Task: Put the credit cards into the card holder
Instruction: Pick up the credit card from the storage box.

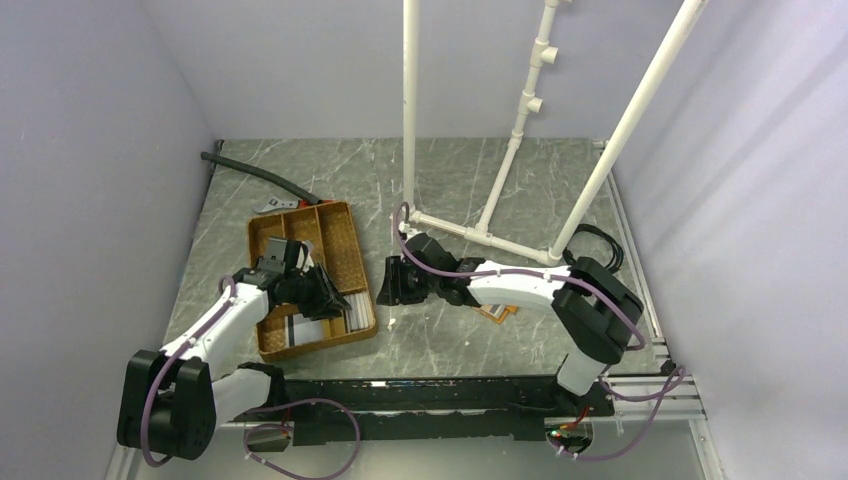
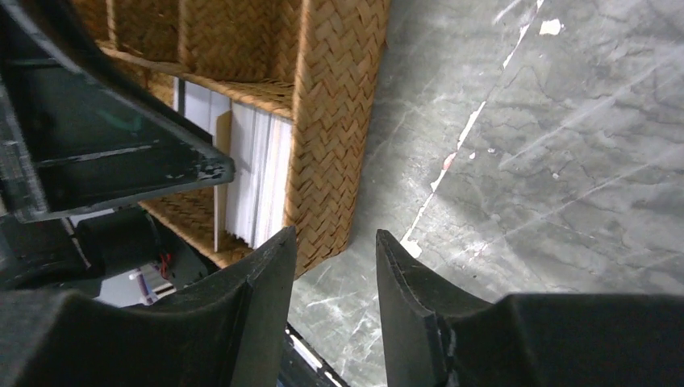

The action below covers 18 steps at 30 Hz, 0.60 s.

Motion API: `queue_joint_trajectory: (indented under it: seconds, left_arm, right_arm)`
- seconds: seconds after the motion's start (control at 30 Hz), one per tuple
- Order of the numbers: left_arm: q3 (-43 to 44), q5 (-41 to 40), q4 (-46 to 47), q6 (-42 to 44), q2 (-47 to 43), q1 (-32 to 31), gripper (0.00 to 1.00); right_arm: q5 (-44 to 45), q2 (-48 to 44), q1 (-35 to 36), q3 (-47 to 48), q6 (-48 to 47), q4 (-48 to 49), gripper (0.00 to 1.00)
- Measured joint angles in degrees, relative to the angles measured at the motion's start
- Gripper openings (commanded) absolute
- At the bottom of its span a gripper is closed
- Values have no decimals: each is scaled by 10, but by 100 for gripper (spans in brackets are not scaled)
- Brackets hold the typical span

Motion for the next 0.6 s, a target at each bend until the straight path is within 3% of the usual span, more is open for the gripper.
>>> queue_joint_trajectory:
  seconds: [0.1, 0.23, 0.37, 0.6]
  left_arm:
    - [0, 0, 1, 2, 0, 0, 31]
    - [0, -2, 0, 2, -1, 0, 12]
    - [2, -6, -9, 5, -7, 0, 0]
    - [24, -26, -50, 6, -8, 0, 0]
  right_arm:
    - [-4, 20, 3, 3, 10, 3, 42]
    - [-5, 31, 7, 4, 16, 3, 41]
    - [-5, 31, 10, 6, 16, 2, 39]
    - [-1, 31, 10, 12, 12, -5, 38]
